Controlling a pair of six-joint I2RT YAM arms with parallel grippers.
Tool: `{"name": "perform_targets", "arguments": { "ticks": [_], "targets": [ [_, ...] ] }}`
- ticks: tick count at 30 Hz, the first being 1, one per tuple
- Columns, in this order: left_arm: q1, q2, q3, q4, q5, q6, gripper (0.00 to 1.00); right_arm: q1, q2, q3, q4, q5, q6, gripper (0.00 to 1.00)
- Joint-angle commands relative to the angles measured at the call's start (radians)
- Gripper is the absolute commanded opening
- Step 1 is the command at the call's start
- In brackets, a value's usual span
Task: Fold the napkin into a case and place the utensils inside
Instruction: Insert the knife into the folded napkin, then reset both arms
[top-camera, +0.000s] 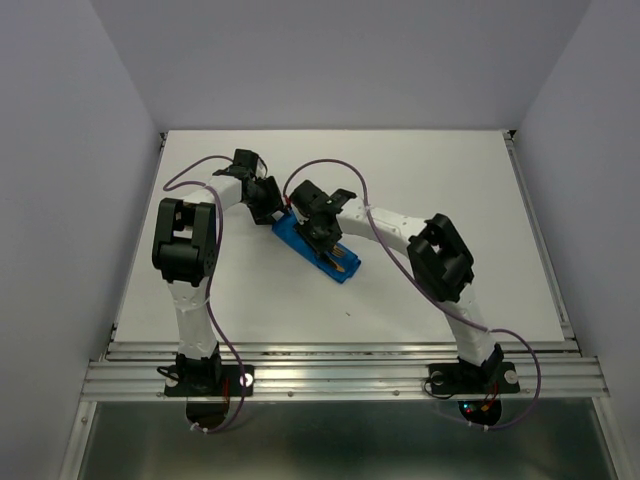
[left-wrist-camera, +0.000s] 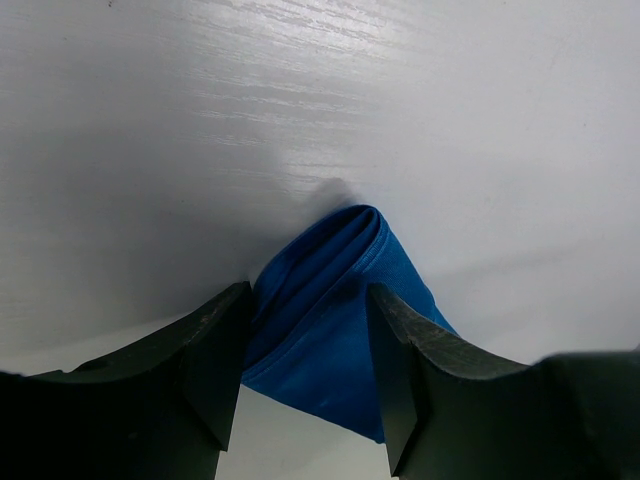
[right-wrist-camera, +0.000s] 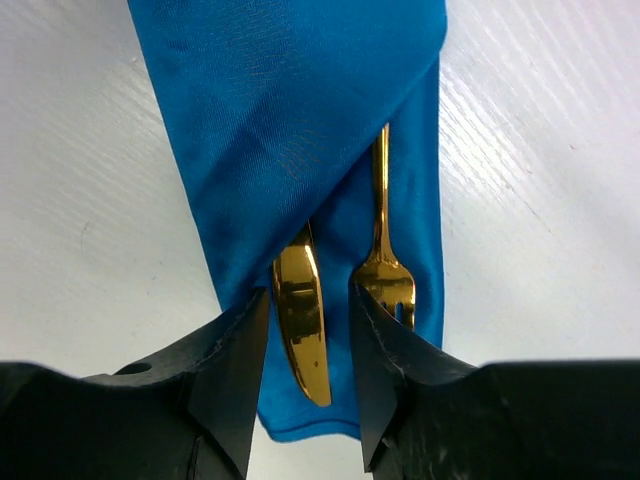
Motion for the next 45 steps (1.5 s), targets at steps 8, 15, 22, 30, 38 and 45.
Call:
{"name": "perform_targets", "arguments": {
  "ticks": [8, 15, 22, 30, 38, 45],
  "targets": [
    [-0.014, -0.028, -0.029, -0.009, 0.003, 0.011, 0.61, 0.008, -0.247, -0.146, 0.11, 0.052, 0.083, 0.44],
    [-0.014, -0.041, -0.029, -0.02, -0.019, 0.023, 0.61, -0.078, -0.43, -0.358, 0.228, 0.148, 0.231, 0.55],
    [0.005, -0.07, -0.025, -0.031, -0.051, 0.049, 0.61, -0.208, -0.621, -0.559, 0.264, 0.374, 0.508, 0.95],
    [0.051, -0.161, -0.022, -0.066, -0.155, 0.082, 0.61, -0.314, -0.803, -0.679, 0.276, 0.468, 0.68, 1.0],
    [0.09, -0.417, -0.055, -0.066, -0.103, 0.083, 0.61, -0.323, -0.931, -0.684, 0.25, 0.64, 0.749, 1.0],
    [0.117, -0.635, -0.114, -0.063, -0.106, 0.083, 0.61, -0.323, -1.017, -0.711, 0.245, 0.737, 0.76, 1.0]
  ]
}}
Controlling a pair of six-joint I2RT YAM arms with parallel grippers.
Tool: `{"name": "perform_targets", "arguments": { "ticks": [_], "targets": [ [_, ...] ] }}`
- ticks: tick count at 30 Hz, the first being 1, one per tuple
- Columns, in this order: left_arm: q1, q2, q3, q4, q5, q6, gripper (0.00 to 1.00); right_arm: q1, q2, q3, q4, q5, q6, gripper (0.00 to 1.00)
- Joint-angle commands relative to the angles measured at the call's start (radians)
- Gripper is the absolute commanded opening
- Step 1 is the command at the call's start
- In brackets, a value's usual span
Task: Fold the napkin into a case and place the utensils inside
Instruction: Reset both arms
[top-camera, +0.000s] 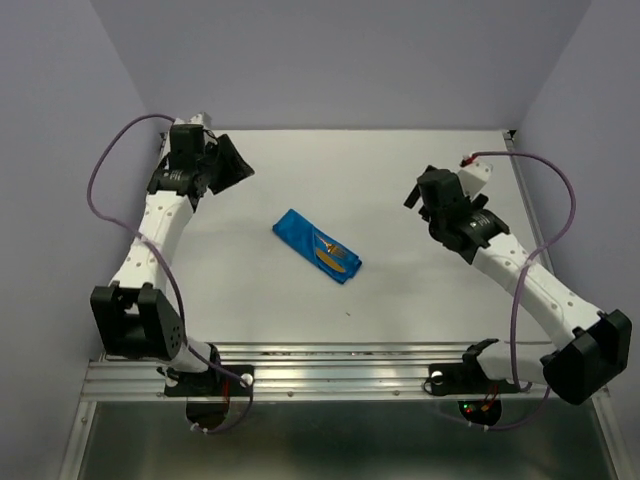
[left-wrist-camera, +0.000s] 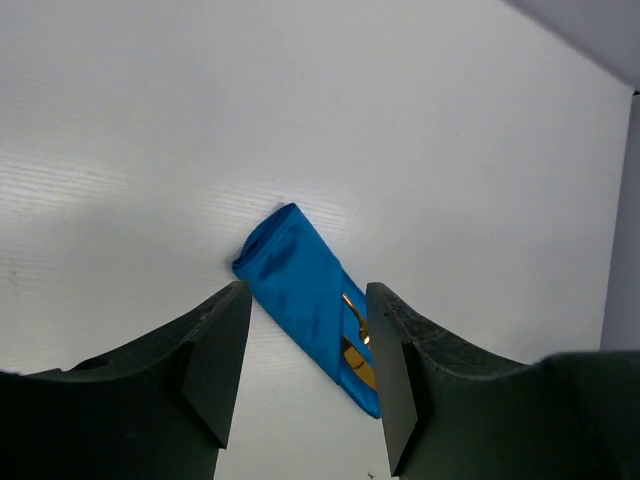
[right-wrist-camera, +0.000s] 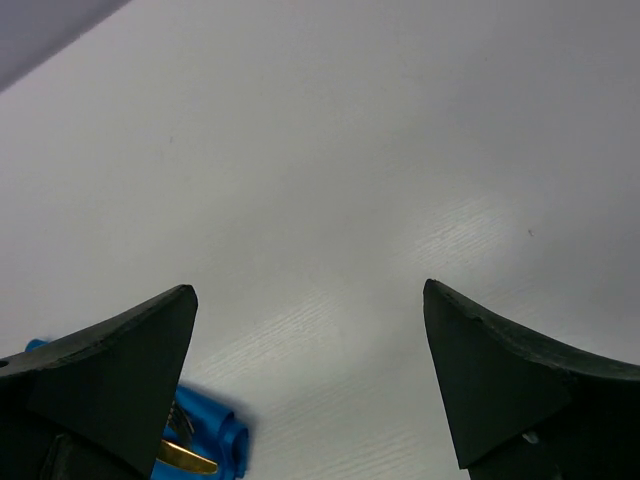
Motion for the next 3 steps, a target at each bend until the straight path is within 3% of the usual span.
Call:
{"name": "perform_targets", "arguments": {
  "ticks": [1, 3],
  "targets": [
    [0.017, -0.127, -0.07, -0.001, 0.009, 0.011, 0.61, -0.006, -0.06, -0.023, 0.018, 0.12, 0.036, 1.0],
    [0.019, -0.175, -0.088, -0.001, -0.015, 0.005, 0.61, -0.006, -0.073, -0.041, 0.019, 0.126, 0.029, 1.0]
  ]
}}
